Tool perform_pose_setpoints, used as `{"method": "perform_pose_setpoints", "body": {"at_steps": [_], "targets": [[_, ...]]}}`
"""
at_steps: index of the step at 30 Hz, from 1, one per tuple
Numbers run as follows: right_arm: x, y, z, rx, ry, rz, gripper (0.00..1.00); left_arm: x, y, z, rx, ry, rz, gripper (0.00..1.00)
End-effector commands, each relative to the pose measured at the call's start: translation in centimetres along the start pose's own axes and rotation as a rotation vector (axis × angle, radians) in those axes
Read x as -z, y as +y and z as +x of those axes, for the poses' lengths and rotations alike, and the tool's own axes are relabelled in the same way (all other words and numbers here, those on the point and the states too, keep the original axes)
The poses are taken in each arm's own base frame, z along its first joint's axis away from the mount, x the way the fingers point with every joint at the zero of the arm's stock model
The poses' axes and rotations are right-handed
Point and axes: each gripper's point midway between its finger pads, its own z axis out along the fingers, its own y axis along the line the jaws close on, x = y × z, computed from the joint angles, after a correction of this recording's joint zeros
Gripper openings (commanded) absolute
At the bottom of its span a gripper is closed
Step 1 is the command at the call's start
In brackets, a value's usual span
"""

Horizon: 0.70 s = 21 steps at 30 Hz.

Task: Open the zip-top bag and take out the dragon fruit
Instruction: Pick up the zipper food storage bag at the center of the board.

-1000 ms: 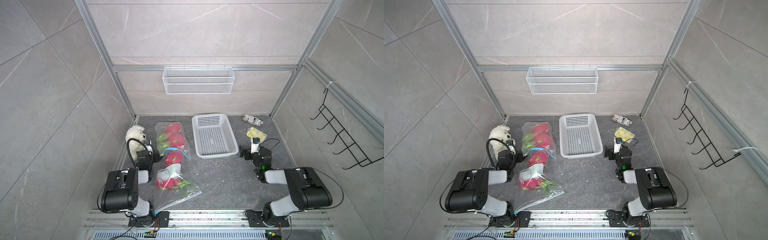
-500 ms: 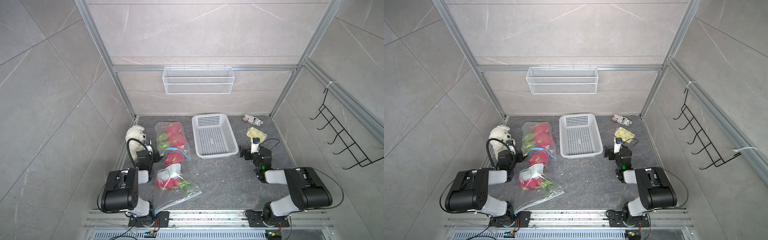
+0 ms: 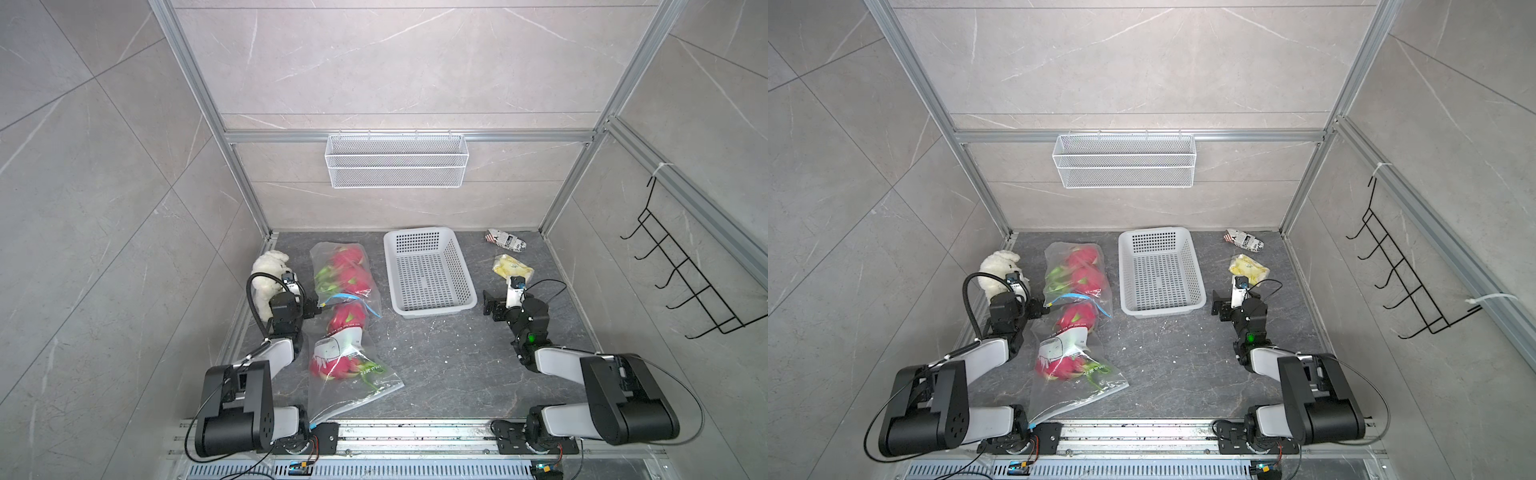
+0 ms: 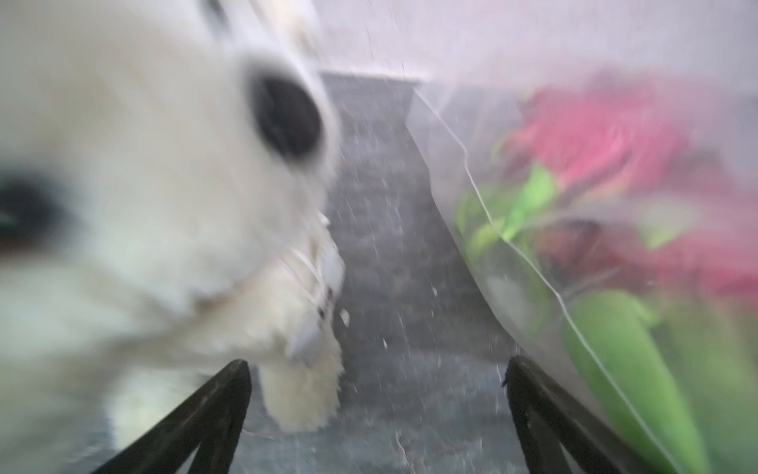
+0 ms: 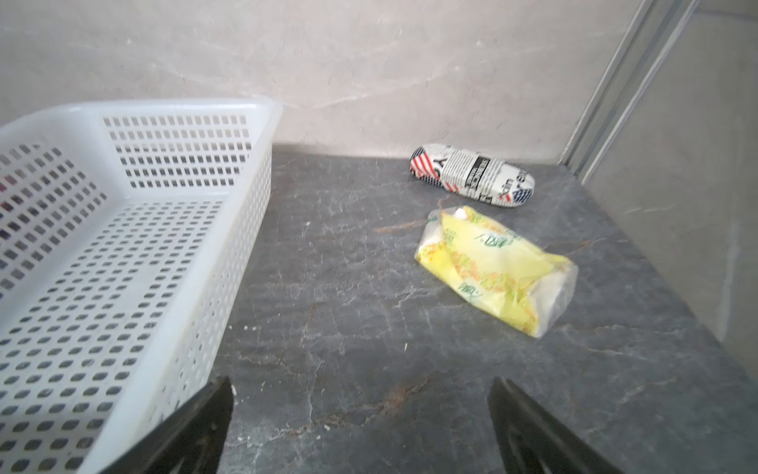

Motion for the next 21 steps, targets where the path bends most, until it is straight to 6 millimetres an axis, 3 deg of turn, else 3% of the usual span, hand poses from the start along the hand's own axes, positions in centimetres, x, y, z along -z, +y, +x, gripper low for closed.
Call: {"method": "perform_pose_setpoints", "body": {"at_steps": [1,4,8,12,18,21], "targets": [[0.2,-1.5,-1.2,-0.072,0.119,0.091,0.99,1.5,1.4,-4.9,0.095,-0.052,-0.089,1.00],[0.2,-1.3,-2.6,-0.114,0.245,0.091,0.99,2.2,1.6,-6.8,0.191,-0.043,-0.106,1.00],[0.4,-0.7,-4.1,-0.190,0.358,0.077,0.99,2.8,1.6,-7.9,0.312,-0.054,-0.104,1.00],[1.0,-0.2,-5.2,-0.296,0.463,0.083,0.99,3.7,0.4,-9.1,0.420,-0.043,-0.044,1.00],[2.5,5.8,-7.7,-0.381,0.527,-0.253,0.99,5.9,-3.9,-11.8,0.410,0.014,0.159,1.00],[4.0,8.2,-7.9,-0.398,0.552,-0.364,0.99,7.2,-6.3,-11.9,0.375,0.078,0.292,1.00]]}}
